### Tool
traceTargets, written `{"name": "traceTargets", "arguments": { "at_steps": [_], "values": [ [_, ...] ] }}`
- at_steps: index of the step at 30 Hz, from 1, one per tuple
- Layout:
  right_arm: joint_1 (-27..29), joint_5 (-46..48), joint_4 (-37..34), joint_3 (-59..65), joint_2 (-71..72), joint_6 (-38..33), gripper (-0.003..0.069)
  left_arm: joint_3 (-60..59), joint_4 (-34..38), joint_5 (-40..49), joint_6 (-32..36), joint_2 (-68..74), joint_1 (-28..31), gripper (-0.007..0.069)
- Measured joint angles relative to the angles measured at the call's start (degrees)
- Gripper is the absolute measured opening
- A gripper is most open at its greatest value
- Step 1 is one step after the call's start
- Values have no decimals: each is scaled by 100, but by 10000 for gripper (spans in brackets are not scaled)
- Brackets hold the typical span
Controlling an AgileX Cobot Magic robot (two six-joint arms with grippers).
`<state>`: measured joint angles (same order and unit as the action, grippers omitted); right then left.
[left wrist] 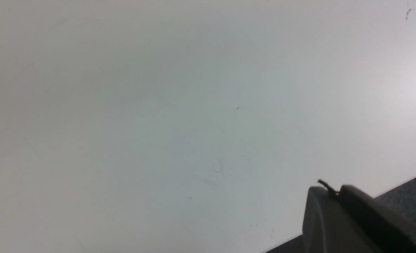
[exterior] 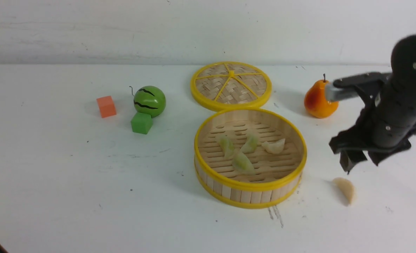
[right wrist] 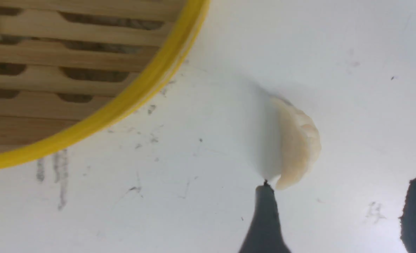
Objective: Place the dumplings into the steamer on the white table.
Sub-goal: 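Reach for and grasp a dumpling lying on the table beside the steamer, then place the dumpling in the bamboo steamer basket with the right gripper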
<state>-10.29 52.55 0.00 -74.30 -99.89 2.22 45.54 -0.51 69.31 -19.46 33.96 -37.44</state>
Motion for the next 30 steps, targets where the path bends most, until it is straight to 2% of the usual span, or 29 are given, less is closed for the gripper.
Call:
{"name": "traceTargets", "arguments": {
  "at_steps": [7, 11, 14, 17, 18, 24, 30],
  "values": [
    [78, -1139, 50, 495, -554, 0, 479, 0, 2, -12, 0, 0, 0, 41],
    [78, -1318, 65, 500, -835, 0, 442, 0, 2, -12, 0, 0, 0, 42],
    [78, -1277, 72, 500, -966, 0, 342, 0, 2, -12, 0, 0, 0, 48],
    [78, -1233, 72, 500, -971, 0, 198, 0, 2, -12, 0, 0, 0, 49],
    [78, -1207, 92, 495, -964, 0, 187, 0, 2, -7, 0, 0, 0, 49],
    [-73, -642, 177, 186, -562, -45, 198, 0, 2, -7, 0, 0, 0, 49],
    [-809, -399, 0, -769, -47, -222, 198, 0, 7, -59, 0, 0, 0, 53]
  ]
}}
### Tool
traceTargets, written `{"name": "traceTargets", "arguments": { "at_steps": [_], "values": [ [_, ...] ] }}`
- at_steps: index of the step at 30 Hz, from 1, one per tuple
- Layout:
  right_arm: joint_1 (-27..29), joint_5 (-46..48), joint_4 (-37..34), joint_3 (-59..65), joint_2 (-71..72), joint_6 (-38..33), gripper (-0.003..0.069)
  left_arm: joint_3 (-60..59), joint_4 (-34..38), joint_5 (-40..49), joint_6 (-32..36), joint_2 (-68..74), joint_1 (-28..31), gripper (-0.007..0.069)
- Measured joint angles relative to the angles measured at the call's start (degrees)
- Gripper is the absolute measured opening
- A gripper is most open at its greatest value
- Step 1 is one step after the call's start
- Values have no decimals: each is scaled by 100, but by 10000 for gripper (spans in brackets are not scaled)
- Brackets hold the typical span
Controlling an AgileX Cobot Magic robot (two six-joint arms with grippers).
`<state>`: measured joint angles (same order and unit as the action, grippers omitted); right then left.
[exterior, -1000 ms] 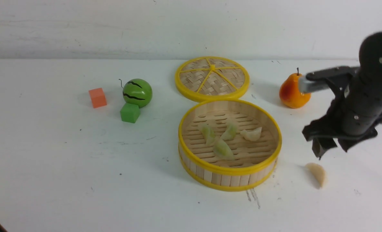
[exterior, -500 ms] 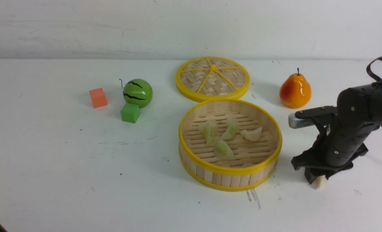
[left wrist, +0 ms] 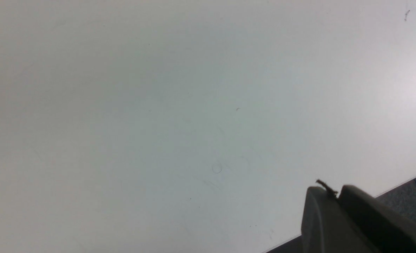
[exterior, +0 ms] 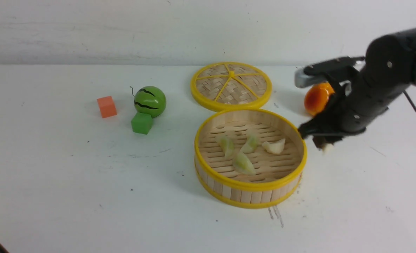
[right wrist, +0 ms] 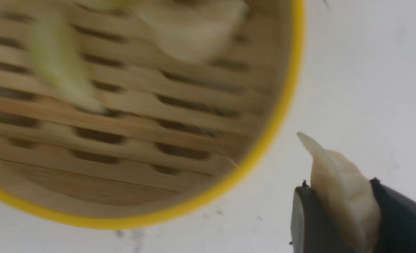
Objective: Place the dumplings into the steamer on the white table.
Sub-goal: 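Place the dumpling in the bamboo steamer basket with the right gripper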
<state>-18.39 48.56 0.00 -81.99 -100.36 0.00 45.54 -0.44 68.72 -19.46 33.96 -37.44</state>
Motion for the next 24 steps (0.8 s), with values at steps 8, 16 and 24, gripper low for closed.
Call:
{"name": "traceTargets", "arguments": {
  "at_steps": [8, 16, 24],
  "values": [
    [-816, -436, -169, -367, -647, 0, 198, 0, 0, 72, 0, -14, 0, 59],
    [-828, -778, -102, -367, -1408, 498, 225, 0, -54, 248, 0, -850, 0, 59],
    [-828, -470, 0, -559, -1442, 520, 456, 0, -280, 253, 0, -1940, 0, 69]
  ]
}}
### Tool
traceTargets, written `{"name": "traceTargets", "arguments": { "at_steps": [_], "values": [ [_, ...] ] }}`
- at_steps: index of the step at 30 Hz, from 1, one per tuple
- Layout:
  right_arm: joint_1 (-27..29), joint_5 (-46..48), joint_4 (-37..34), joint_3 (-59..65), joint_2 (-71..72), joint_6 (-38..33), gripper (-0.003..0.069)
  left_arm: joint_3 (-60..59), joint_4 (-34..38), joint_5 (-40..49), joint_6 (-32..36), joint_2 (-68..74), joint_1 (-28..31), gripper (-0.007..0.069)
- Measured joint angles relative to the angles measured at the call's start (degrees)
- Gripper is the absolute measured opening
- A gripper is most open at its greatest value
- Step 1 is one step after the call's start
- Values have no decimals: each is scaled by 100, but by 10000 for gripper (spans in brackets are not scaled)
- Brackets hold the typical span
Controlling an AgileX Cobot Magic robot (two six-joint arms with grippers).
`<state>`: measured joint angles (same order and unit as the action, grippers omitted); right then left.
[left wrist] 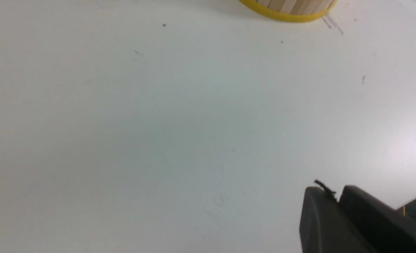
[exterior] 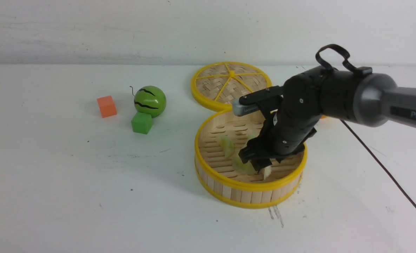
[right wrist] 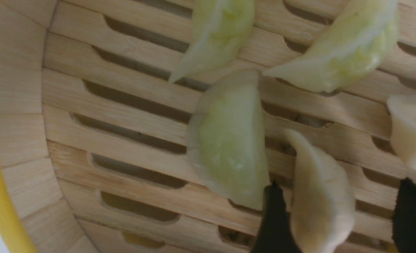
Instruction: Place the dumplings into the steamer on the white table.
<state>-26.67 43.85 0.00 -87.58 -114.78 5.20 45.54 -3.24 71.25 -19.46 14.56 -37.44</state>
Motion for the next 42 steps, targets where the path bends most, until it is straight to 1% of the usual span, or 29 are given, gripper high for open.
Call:
{"name": "traceTargets", "arguments": {
  "at_steps": [2, 3, 5, 6, 8, 11, 12, 14, 15, 16, 20, 25, 26, 27, 28, 31, 36, 42],
  "values": [
    [0, 382, -41, -77, 134, -6, 452, 0, -68, 0, 0, -162, 0, 69],
    [0, 382, -41, -77, 134, -6, 452, 0, -64, 0, 0, -176, 0, 69],
    [0, 670, -122, -65, 443, -70, 391, 0, -82, 0, 0, -264, 0, 70],
    [0, 758, -145, -32, 625, -100, 354, 0, -82, 0, 0, -278, 0, 70],
    [0, 856, -231, 137, 1115, -237, 255, -39, -88, 0, -7, -304, 0, 70],
    [0, 821, -415, 585, 1883, -520, 118, -250, -88, -22, -97, -309, 0, 70],
    [0, 759, -458, 706, 2129, -553, 92, -324, -88, -68, -136, -309, 0, 70],
    [0, 552, -612, 1111, 2709, -655, 18, -611, -88, -300, -196, -309, 0, 71],
    [0, 357, -686, 1412, 3111, -683, -6, -768, -74, -534, -220, -316, 0, 71],
    [0, 171, -744, 1674, 3450, -708, -17, -927, -70, -757, -238, -316, 0, 72],
    [0, -512, -941, 2681, 4759, -874, -20, -1450, -70, -1750, -260, -316, 0, 74],
    [0, -1324, -1067, 3794, 6421, -1124, -20, -1931, -117, -3428, -273, -316, 0, 79],
    [0, -1355, -1068, 3836, 6489, -1133, -20, -1946, -124, -3428, -273, -316, 0, 80],
    [0, -1622, -1084, 4158, 7033, -1154, -20, -2073, -169, -3900, -273, -316, 0, 81],
    [0, -1739, -1090, 4348, 7359, -1160, -20, -2131, -199, -4119, -273, -316, 0, 83],
    [0, -1930, -1090, 4817, 8245, -1160, -19, -2229, -240, -4480, -276, -316, 0, 86],
    [0, -1908, -1090, 5209, 9139, -1160, -17, -2247, -250, -4577, -276, -316, 0, 92],
    [0, -1751, -1084, 5235, 9426, -1160, -15, -2247, -262, -4577, -276, -316, 0, 94]
  ]
}}
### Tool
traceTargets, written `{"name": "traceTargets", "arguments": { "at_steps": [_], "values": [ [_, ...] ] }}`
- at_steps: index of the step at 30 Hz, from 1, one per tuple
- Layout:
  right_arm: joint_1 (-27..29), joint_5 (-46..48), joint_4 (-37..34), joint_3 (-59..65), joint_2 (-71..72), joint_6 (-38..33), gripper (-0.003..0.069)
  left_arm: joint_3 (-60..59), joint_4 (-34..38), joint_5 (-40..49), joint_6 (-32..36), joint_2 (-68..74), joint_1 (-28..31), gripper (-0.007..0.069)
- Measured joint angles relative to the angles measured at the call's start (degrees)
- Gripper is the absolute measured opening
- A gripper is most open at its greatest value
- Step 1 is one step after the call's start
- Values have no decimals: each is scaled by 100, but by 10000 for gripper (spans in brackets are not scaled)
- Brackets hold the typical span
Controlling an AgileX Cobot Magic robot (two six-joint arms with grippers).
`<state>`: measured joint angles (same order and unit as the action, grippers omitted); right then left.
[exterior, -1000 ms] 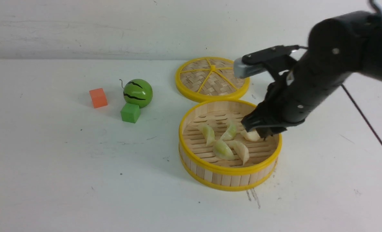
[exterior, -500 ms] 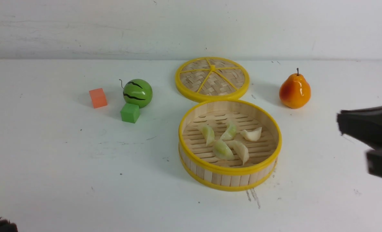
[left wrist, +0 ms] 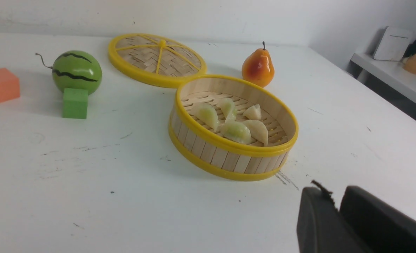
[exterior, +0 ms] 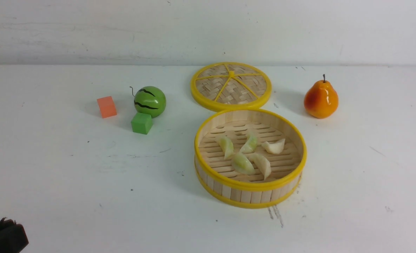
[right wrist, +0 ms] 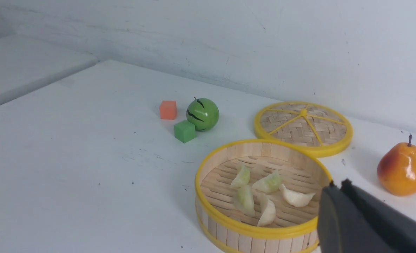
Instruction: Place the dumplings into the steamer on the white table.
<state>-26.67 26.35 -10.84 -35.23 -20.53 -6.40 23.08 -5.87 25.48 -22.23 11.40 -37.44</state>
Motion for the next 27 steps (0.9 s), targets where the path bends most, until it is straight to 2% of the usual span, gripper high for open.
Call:
{"name": "traceTargets", "arguments": {
  "at_steps": [23, 27],
  "values": [
    [0, 53, -7, 94, 45, 0, -2, 0, 0, 11, 0, 0, 0, 111],
    [0, -184, -46, 334, 248, 0, -1, 0, 0, 15, 0, 0, 0, 112]
  ]
}}
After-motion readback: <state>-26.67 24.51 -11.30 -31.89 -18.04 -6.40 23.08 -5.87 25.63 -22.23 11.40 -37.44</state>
